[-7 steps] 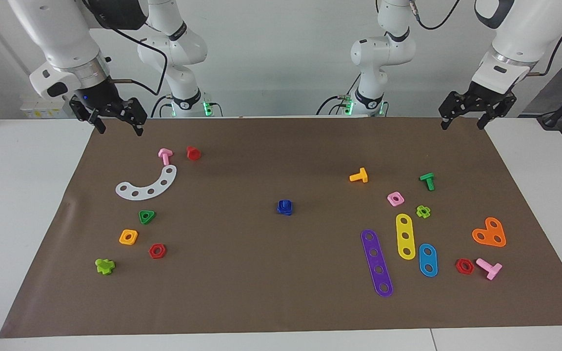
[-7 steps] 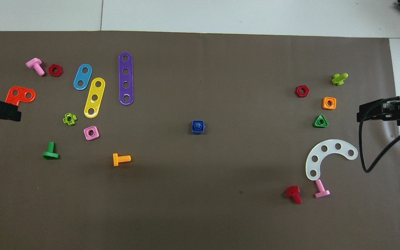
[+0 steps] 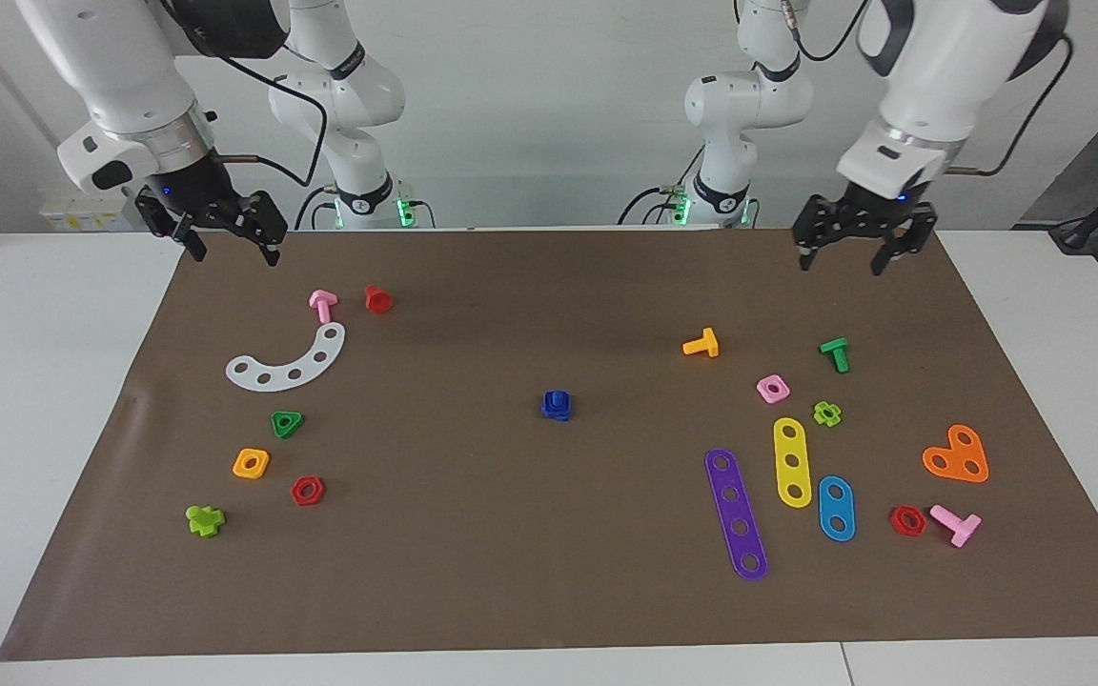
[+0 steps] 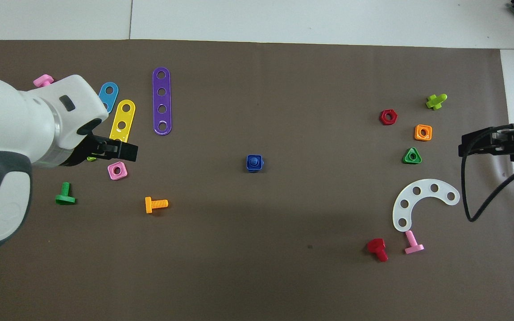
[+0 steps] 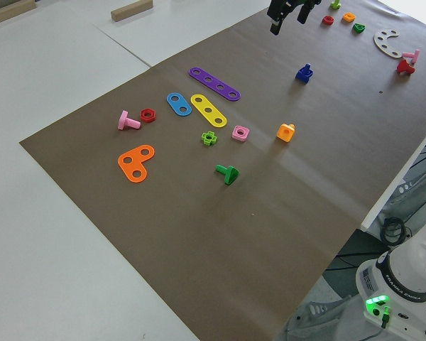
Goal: Unscrew and place screws in storage area
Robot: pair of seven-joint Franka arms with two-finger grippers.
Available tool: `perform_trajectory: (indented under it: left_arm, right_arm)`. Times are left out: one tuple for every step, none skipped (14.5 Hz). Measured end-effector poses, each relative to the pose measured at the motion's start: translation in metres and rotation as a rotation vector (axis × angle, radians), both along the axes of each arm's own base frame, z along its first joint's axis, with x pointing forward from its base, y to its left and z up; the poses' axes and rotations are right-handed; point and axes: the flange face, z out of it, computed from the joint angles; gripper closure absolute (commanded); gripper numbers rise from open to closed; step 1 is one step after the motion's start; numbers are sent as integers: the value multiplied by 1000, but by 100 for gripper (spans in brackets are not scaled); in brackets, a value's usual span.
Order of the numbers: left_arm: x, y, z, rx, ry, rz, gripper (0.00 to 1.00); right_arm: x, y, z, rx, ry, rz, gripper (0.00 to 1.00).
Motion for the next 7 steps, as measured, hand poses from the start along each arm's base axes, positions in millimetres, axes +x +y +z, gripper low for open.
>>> perform_trajectory:
  left_arm:
    - [-2, -9, -4, -3, -7, -1, 0]
    - [-3, -19, -9, -7, -14, 1, 0]
    - [-5, -31, -16, -13, -20, 4, 0]
    - [-6, -44, -25, -19, -22, 7, 0]
    - [-6, -58, -35, -28, -20, 12, 0]
    - [-6, -72, -46, -37, -18, 16, 0]
    - [-6, -86, -57, -47, -16, 22, 0]
  right_arm:
    - [0, 0, 0, 0, 0, 0, 0]
    - [0, 0, 0, 0, 0, 0, 0]
    - [0, 0, 0, 0, 0, 0, 0]
    - [0, 0, 0, 0, 0, 0, 0]
    - [0, 0, 0, 0, 0, 0, 0]
    - [0, 0, 0, 0, 0, 0, 0]
    - [0, 0, 0, 0, 0, 0, 0]
